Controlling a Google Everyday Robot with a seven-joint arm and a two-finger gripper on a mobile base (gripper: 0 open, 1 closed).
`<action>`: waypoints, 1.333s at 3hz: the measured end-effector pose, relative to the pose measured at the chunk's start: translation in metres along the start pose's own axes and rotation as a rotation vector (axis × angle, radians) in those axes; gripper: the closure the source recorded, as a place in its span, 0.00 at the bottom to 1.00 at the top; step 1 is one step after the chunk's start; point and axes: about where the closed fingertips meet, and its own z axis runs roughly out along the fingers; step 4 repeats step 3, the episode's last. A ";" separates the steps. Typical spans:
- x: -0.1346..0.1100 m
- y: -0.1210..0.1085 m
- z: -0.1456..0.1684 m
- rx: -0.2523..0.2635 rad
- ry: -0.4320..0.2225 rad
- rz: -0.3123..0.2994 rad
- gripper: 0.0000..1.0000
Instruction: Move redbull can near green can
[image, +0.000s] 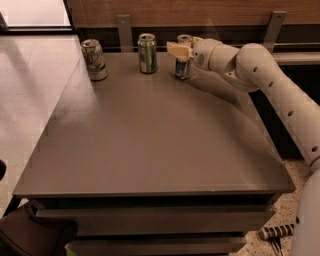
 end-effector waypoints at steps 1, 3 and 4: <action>-0.003 0.000 0.000 0.000 0.000 0.000 0.51; -0.003 0.000 0.000 0.000 0.000 0.000 0.06; -0.003 0.000 0.000 0.000 0.000 0.000 0.06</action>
Offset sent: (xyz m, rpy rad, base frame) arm 0.0000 0.0001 0.0021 0.0000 0.0001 0.0001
